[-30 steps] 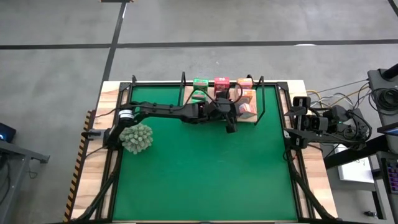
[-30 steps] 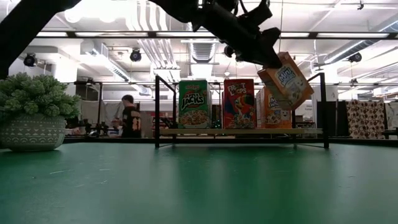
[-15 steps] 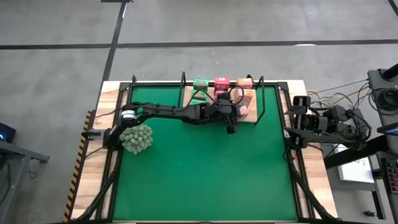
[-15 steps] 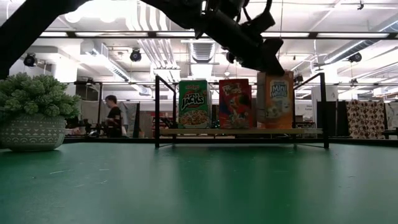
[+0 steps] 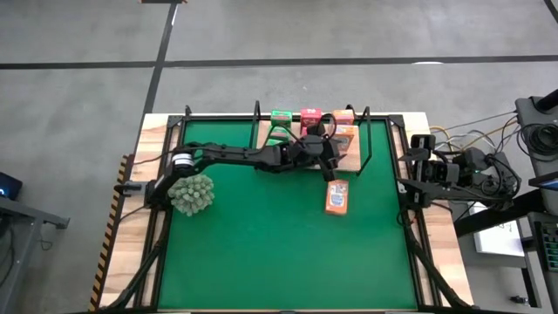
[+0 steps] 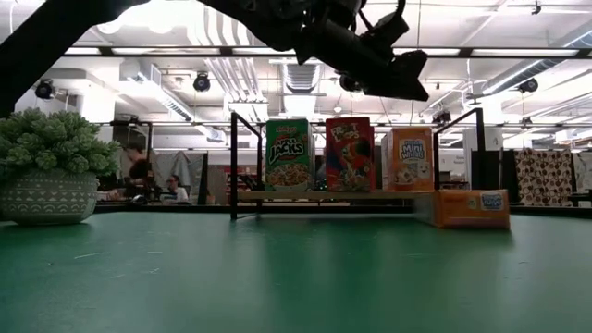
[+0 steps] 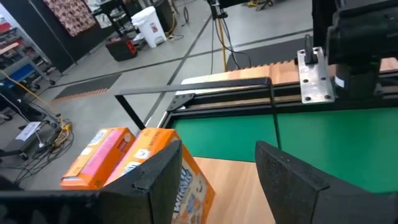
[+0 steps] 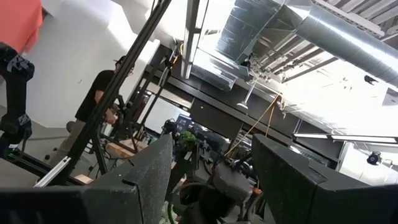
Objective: Stack cereal on shelf
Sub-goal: Put the orange cereal box on the shelf aligned with the other orange cereal boxes
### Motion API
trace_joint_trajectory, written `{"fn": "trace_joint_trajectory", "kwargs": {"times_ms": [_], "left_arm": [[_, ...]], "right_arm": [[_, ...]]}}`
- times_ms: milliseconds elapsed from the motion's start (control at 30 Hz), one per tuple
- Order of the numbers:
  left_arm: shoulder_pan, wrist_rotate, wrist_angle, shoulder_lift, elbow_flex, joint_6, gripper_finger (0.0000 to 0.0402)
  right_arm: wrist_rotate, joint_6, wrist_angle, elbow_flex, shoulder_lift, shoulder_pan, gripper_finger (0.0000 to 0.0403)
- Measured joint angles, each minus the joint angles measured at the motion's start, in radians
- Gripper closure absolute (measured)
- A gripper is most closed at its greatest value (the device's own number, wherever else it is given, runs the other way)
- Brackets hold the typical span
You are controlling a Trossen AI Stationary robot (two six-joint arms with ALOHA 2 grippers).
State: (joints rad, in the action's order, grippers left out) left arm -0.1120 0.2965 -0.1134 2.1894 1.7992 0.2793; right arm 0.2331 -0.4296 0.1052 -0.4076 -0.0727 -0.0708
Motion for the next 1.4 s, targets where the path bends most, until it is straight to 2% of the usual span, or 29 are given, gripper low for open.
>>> {"fn": "trace_joint_trajectory", "kwargs": {"times_ms": [200, 333, 400, 600, 733, 933, 1167, 1400], "left_arm": [[0.020, 0.000, 0.049, -0.015, 0.025, 0.031, 0.0216], [0.060, 0.000, 0.138, -0.042, 0.051, 0.097, 0.0216], [0.083, 0.000, 0.174, -0.068, 0.047, 0.134, 0.0216], [0.146, 0.010, 0.265, -0.193, -0.015, 0.149, 0.0216], [0.204, 0.026, 0.269, -0.300, -0.115, 0.128, 0.0217], [0.298, 0.131, 0.234, -0.462, -0.331, 0.085, 0.0228], [0.371, 0.131, 0.113, -0.619, -0.584, 0.071, 0.0240], [0.381, 0.132, -0.003, -0.716, -0.797, 0.045, 0.0247]], "right_arm": [[-0.003, 0.007, -0.005, 0.000, 0.000, 0.000, 0.0193], [-0.096, 0.034, -0.005, 0.000, -0.002, 0.000, 0.0193], [-0.135, 0.038, -0.005, 0.000, -0.012, 0.000, 0.0193], [-0.140, 0.066, 0.013, -0.009, -0.079, 0.000, 0.0193], [-0.140, 0.103, 0.017, -0.027, -0.157, 0.000, 0.0193], [-0.139, 0.193, 0.014, -0.057, -0.277, 0.001, 0.0213], [-0.137, 0.365, -0.002, -0.063, -0.391, 0.001, 0.0276], [-0.137, 0.589, -0.095, -0.063, -0.495, 0.001, 0.0348]]}}
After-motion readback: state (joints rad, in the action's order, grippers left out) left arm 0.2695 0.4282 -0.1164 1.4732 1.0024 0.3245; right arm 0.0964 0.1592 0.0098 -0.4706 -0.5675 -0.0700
